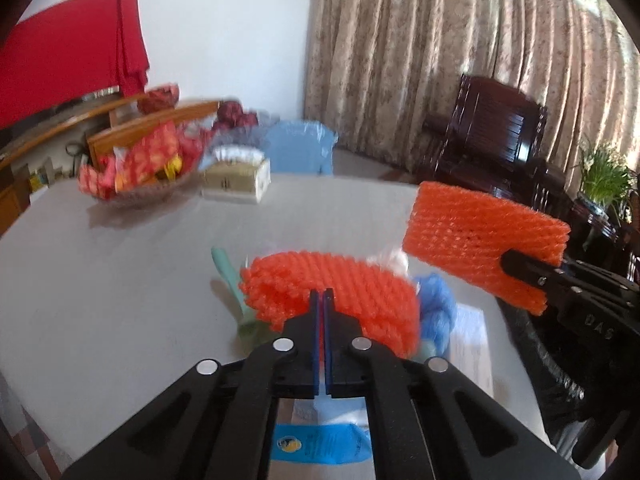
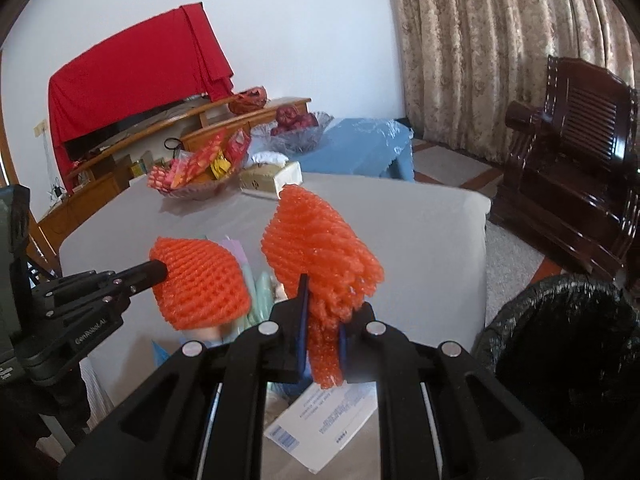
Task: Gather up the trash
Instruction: 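Carry both orange foam nets over the black trash bin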
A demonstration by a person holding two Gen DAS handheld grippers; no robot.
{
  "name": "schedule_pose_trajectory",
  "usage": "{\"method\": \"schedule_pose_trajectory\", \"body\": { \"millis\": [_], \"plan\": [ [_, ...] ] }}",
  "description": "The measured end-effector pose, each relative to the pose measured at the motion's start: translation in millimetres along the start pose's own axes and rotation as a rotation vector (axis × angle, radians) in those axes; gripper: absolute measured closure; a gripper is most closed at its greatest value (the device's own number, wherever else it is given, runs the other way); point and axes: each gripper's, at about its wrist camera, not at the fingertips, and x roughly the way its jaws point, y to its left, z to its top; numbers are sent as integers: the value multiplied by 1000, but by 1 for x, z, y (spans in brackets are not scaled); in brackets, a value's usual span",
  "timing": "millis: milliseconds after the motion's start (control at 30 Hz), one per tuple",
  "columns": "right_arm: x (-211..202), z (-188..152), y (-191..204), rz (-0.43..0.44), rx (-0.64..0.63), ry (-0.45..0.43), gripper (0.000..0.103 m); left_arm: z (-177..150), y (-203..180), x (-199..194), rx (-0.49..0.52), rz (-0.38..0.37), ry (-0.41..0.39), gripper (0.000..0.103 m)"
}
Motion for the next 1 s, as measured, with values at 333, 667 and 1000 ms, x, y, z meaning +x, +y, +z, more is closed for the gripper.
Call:
{"method": "schedule_pose_trajectory", "body": {
  "millis": [333, 667, 1000],
  "plan": [
    [17, -8, 3, 2, -4, 48, 92, 1, 6, 7, -55, 21, 17, 27],
    [22, -8, -2, -7, -3, 54, 90, -4, 6, 22, -60, -29, 50, 75],
    [-8, 4, -6, -16, 11, -20, 90, 15, -6, -13, -21, -16, -81, 87]
  ]
}}
